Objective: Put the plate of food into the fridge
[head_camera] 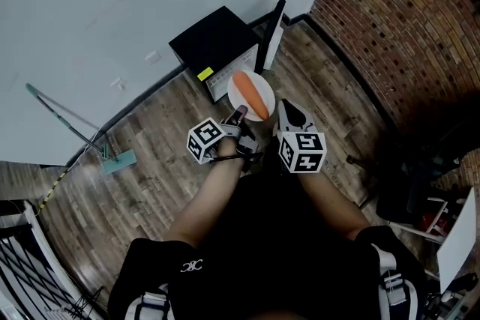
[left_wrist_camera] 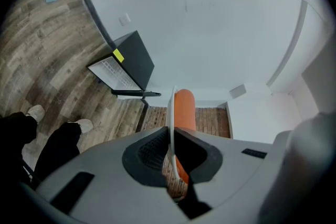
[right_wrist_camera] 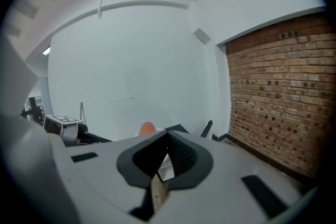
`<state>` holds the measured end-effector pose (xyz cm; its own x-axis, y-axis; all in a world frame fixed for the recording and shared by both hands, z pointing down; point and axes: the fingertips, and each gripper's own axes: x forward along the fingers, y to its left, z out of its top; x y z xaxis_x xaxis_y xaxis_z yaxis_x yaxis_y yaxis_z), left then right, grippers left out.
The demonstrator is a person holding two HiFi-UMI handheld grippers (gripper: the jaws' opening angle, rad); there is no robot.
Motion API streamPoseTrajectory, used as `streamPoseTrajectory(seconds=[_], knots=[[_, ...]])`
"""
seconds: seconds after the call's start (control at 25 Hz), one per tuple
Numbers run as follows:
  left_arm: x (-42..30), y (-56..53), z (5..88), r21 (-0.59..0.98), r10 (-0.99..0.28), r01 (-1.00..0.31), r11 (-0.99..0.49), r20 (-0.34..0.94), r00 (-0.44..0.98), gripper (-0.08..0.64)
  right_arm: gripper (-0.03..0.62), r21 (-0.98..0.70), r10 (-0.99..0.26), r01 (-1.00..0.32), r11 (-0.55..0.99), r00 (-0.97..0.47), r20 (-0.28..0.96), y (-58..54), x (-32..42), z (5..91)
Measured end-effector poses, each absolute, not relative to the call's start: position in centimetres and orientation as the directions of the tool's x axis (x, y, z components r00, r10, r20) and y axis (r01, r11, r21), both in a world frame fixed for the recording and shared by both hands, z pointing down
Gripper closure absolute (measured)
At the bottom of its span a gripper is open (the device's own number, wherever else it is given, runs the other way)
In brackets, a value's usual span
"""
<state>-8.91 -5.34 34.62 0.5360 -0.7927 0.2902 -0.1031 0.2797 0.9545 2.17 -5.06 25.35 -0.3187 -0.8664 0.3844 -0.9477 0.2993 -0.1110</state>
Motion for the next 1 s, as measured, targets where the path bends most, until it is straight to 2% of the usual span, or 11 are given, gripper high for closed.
streamPoseTrajectory(seconds=[0.28, 0.64, 1.0], knots=[[-7.2, -9.6, 36.5, 0.947, -0.786, -0.126, 0.294, 0.315, 0.531, 0.534, 0.578, -0.152, -0.871, -0.950, 0.274, -0.312, 0.380, -10.3, 4.9, 25.9], [-4.0, -17.4, 40.8, 0.937, -0.797, -0.059, 0.345, 0.325, 0.509, 0.534, 0.579, -0.131, -0.842, -0.932, 0.337, -0.361, 0.401, -19.2, 7.2, 28.3], [-2.8, -22.8, 52.2, 0.911, -0.800, -0.073, 0.407, 0.394, 0.453, 0.534, 0.579, -0.215, -0.768, -0.891, 0.401, -0.455, 0.451, -27.6, 7.5, 38.3]])
